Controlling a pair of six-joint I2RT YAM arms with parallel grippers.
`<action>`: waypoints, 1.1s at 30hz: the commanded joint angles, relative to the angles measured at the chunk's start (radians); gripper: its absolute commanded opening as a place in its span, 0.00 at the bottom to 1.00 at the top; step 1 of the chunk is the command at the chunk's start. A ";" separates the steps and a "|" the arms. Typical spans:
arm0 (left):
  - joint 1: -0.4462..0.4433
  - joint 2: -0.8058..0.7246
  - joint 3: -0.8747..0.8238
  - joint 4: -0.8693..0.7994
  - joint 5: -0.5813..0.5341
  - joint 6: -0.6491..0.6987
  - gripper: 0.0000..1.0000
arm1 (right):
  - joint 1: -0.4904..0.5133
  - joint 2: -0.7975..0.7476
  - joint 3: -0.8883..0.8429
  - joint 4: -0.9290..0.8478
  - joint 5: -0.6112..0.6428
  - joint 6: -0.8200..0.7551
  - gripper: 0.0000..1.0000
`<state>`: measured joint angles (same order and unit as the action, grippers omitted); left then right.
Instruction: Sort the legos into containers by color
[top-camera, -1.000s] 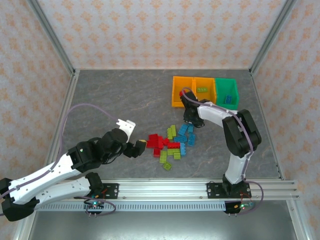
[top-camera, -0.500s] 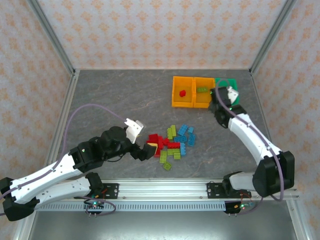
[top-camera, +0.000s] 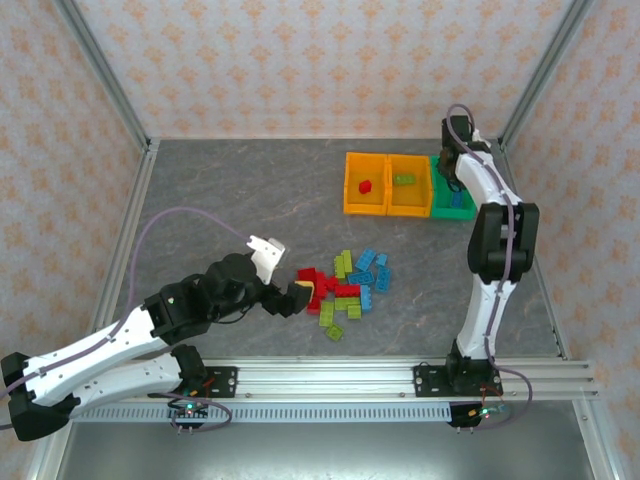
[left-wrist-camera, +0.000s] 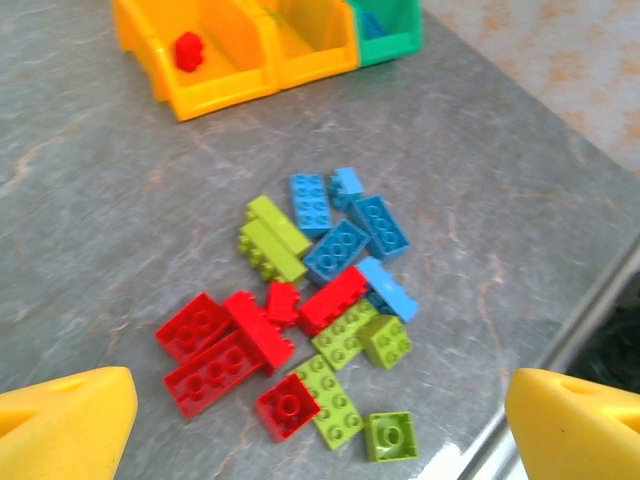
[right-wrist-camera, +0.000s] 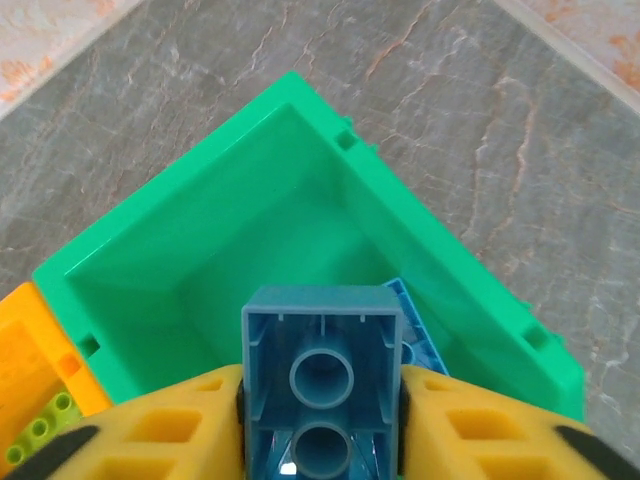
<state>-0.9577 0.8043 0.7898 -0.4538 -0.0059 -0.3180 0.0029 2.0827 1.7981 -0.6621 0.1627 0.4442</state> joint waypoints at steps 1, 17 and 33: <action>-0.003 0.014 0.016 -0.059 -0.163 -0.117 0.95 | -0.007 0.011 0.086 -0.132 -0.004 -0.023 0.52; 0.014 0.444 0.178 -0.175 -0.274 -0.388 0.93 | 0.131 -0.687 -0.576 -0.105 -0.481 -0.064 0.72; 0.199 0.860 0.293 -0.036 -0.067 -0.524 0.83 | 0.439 -0.991 -0.764 -0.304 -0.559 -0.086 0.77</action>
<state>-0.7670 1.6421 1.0485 -0.5194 -0.0956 -0.8047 0.4381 1.1007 1.0332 -0.9207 -0.4297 0.3790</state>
